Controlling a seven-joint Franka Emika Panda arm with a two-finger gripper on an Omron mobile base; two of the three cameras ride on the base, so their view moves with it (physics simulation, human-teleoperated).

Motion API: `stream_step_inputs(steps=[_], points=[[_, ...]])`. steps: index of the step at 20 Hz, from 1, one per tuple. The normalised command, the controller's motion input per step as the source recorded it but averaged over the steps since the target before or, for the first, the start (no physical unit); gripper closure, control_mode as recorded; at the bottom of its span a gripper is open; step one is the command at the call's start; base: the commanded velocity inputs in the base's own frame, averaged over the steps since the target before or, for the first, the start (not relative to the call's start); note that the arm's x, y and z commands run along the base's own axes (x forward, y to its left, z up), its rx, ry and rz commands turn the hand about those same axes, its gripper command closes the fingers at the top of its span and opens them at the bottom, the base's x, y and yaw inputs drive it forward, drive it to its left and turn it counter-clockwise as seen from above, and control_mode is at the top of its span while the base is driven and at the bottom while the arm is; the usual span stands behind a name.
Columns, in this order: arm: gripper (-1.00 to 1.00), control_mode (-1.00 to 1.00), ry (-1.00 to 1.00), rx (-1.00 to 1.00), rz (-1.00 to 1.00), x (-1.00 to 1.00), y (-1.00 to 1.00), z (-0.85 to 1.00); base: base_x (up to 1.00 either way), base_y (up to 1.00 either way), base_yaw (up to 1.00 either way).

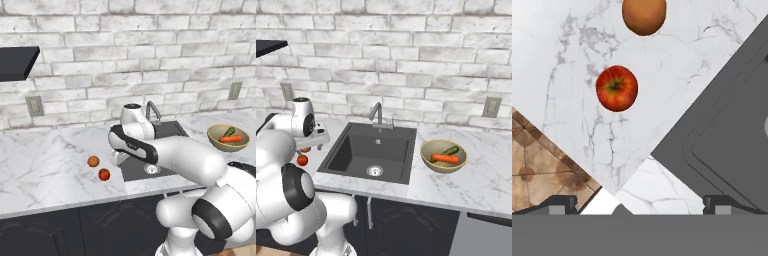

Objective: There is a mixed pile of frozen fruits and vegetables on the counter. Locate all the frozen vegetables and place the items in a bowl on the counter. Take all the frozen fruits and defrost them in a running sink.

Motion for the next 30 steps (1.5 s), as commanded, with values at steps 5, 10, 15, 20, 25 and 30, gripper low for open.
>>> stream_step_inputs(steps=[5, 10, 15, 20, 25, 30], points=[[-1.0, -1.0, 0.0, 0.0, 0.0, 0.0, 0.21, 0.0, 0.0, 0.0, 0.0], [-1.0, -1.0, 0.0, 0.0, 0.0, 0.0, 0.23, -0.01, 0.0, 0.0, 0.0], [-1.0, -1.0, 0.0, 0.0, 0.0, 0.02, 0.24, -0.04, 0.0, 0.0, 0.0], [-1.0, -1.0, 0.0, 0.0, 0.0, 0.03, 0.22, -0.06, 0.0, 0.0, 0.0], [-1.0, -1.0, 0.0, 0.0, 0.0, 0.04, 0.16, -0.11, 0.0, 0.0, 0.0], [-1.0, -1.0, 0.0, 0.0, 0.0, 0.04, 0.1, -0.18, 0.0, 0.0, 0.0]])
